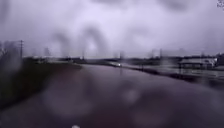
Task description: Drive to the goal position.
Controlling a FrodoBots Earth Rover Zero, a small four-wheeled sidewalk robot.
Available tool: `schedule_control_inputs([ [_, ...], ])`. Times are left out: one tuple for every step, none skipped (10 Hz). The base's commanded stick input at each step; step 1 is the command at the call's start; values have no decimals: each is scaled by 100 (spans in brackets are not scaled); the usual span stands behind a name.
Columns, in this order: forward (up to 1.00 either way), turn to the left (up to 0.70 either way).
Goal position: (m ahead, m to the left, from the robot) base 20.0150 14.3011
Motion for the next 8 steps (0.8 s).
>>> schedule_control_inputs([
  [70,24],
  [70,32],
  [70,10],
  [70,0],
  [70,0],
  [70,0],
  [70,0],
  [70,0],
])
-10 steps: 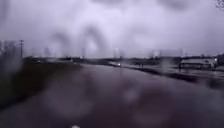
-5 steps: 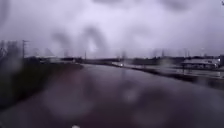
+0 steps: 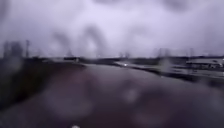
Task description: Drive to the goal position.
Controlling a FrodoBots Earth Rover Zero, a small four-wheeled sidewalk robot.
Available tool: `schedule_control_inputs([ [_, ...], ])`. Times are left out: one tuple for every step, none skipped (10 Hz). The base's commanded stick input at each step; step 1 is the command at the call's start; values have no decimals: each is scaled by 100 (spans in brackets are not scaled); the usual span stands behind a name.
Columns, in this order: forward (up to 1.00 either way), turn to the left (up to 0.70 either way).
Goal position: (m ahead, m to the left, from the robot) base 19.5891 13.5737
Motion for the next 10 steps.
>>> schedule_control_inputs([
  [70,0],
  [70,0],
  [70,0],
  [70,0],
  [70,0],
  [70,0],
  [70,0],
  [70,12],
  [70,35],
  [70,33],
])
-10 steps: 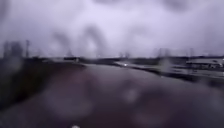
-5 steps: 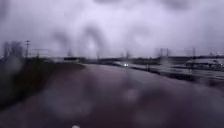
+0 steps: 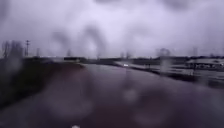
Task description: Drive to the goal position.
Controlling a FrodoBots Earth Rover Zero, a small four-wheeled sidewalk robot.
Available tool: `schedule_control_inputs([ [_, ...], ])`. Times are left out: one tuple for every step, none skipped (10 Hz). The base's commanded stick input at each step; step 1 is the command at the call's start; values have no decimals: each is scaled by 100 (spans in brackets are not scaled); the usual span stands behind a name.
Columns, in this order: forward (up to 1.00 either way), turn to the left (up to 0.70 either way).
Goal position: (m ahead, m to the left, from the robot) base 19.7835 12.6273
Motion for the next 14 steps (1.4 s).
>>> schedule_control_inputs([
  [70,28],
  [70,5],
  [70,0],
  [70,0],
  [70,0],
  [70,0],
  [70,0],
  [70,0],
  [70,0],
  [70,0],
  [70,0],
  [70,0],
  [70,0],
  [70,0],
])
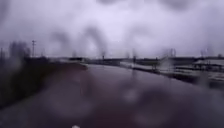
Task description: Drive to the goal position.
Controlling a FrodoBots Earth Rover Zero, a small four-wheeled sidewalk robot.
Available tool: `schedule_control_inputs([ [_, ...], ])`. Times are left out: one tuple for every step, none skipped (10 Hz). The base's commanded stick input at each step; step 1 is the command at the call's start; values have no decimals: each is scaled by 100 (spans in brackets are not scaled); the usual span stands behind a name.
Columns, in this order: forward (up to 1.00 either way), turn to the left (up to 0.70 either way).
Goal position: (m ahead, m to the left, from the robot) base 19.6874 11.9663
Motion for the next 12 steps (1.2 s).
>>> schedule_control_inputs([
  [70,0],
  [70,0],
  [70,0],
  [70,0],
  [70,0],
  [70,0],
  [70,0],
  [70,0],
  [70,0],
  [70,0],
  [70,0],
  [70,0],
])
